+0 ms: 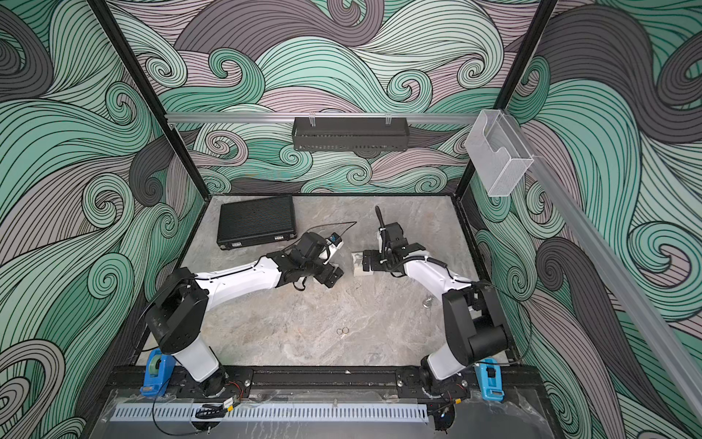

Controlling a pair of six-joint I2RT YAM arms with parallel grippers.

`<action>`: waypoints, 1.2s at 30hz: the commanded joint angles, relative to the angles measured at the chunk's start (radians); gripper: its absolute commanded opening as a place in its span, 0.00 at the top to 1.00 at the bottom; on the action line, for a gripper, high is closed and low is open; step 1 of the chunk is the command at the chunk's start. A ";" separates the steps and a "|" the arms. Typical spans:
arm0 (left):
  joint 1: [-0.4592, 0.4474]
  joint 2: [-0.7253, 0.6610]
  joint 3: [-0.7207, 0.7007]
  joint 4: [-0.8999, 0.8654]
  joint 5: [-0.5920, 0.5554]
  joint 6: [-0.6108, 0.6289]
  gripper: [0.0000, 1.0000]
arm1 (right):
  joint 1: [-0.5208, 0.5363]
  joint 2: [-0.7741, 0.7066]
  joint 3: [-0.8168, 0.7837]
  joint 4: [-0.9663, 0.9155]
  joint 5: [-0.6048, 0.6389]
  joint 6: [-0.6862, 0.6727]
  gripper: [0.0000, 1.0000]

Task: Take the rings out of the lift-off lid box
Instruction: Close the lid on the jewelry box.

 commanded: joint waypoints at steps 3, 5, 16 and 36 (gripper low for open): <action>0.017 0.024 0.043 -0.004 0.006 0.002 0.01 | -0.007 0.017 -0.018 0.036 -0.020 -0.012 0.00; 0.020 0.030 0.047 -0.003 0.011 -0.001 0.01 | -0.008 0.021 -0.020 0.040 -0.019 -0.012 0.00; 0.025 0.061 0.078 0.019 0.034 0.002 0.01 | -0.012 0.044 -0.031 0.053 -0.028 -0.010 0.00; 0.026 0.233 0.234 0.052 0.094 0.022 0.01 | -0.020 0.039 -0.016 0.046 -0.020 -0.007 0.00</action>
